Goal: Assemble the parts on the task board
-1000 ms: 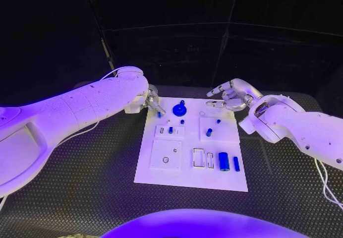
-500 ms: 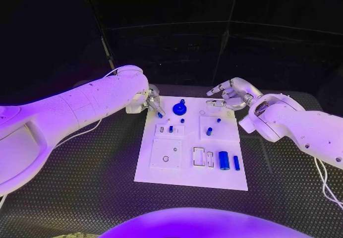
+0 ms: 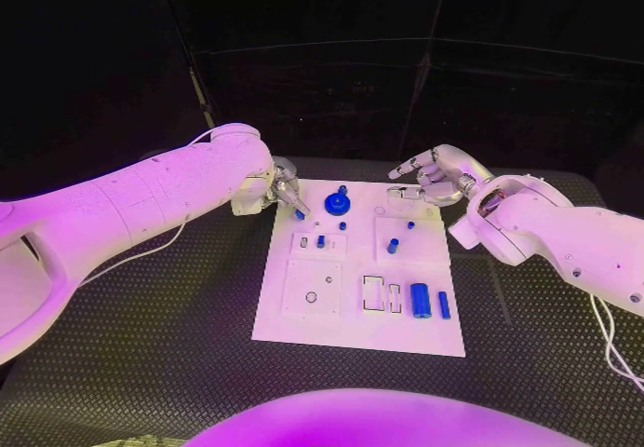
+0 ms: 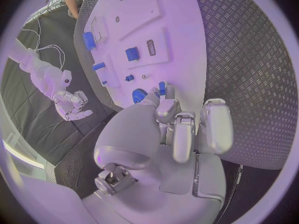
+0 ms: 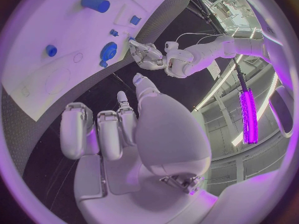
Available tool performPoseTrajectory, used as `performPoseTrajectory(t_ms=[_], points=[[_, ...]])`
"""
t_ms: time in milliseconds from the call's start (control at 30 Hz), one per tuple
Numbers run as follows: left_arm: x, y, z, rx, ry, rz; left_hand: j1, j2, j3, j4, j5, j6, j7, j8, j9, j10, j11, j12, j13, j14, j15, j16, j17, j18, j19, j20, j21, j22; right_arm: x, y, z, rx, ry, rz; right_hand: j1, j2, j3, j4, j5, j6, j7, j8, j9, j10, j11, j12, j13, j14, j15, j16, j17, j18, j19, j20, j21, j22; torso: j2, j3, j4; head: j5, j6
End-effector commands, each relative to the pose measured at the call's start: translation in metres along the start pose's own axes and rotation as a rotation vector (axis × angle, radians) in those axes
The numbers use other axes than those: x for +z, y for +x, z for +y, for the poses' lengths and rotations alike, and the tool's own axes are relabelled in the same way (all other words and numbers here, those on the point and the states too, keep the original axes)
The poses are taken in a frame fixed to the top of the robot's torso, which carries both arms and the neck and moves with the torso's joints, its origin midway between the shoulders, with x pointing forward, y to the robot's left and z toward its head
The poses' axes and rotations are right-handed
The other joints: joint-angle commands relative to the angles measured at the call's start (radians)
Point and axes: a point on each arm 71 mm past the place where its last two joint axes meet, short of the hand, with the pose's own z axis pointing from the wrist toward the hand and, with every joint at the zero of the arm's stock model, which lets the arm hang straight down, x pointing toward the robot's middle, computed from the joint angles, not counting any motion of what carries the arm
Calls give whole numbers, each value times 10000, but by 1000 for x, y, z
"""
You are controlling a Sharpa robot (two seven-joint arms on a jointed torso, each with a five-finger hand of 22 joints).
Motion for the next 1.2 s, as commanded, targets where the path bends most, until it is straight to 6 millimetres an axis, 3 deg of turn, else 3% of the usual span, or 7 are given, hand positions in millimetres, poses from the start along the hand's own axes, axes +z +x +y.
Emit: performPoseTrajectory(t_ms=[33, 367, 633, 933, 1200], points=[[-7, -2, -2, -390, 334, -604, -238, -69, 1451, -1203, 24, 97, -25, 33, 44, 41, -13, -49, -24, 1058, -40, 31, 2635, 66, 76, -1, 67, 375, 0, -1, 1, -23, -92, 42, -91, 42, 3, -58, 36, 53, -4, 61, -17, 3, -33, -17, 465, 606, -60, -47, 531, 87, -42, -13, -43, -14, -12, 6, 15, 18, -3], [-28, 16, 7, -890, 796, -1048, -825, -456, 2474, -1266, 26, 117, -50, 160, 150, 122, -34, -18, -13, 1058, -67, 31, 2635, 50, 136, -22, 111, 464, -1, -3, -1, -44, -33, 11, -91, 42, 3, -58, 36, 53, -4, 61, -17, 3, -33, -17, 465, 606, -60, -47, 531, 87, -42, -13, -43, -14, -31, 19, 34, 108, -28], [-32, 38, 11, -371, 853, -1168, -1081, -673, 3072, -1334, 25, 95, -56, 256, 231, 150, -41, -9, -17, 1058, -74, 31, 2635, 43, 165, -32, 126, 505, -1, -3, -1, -45, -21, 18, -91, 42, 3, -58, 36, 53, -4, 61, -17, 3, -33, -17, 465, 606, -60, -47, 531, 87, -42, -13, -43, -14, -52, 16, 57, 120, -62], [-31, 52, 6, 3, 921, -1204, -1192, -769, 3338, -1361, 25, 83, -57, 301, 269, 164, -43, -2, -15, 1058, -75, 31, 2635, 42, 168, -34, 121, 512, 0, -3, -2, -47, 6, 37, -91, 42, 3, -58, 36, 53, -4, 61, -17, 3, -33, -17, 465, 606, -60, -47, 531, 87, -42, -13, -43, -14, -33, 15, 26, 143, -39], [-31, 55, 5, 197, 895, -1077, -1305, -851, 3568, -1370, 25, 80, -61, 352, 308, 176, -46, 5, -12, 1058, -78, 31, 2635, 39, 180, -36, 127, 530, 0, -2, -2, -44, 43, 96, -92, 42, 3, -58, 36, 53, -4, 61, -17, 3, -33, -17, 464, 606, -60, -47, 530, 87, -42, -13, -43, -14, -26, 22, 48, 120, -47]])
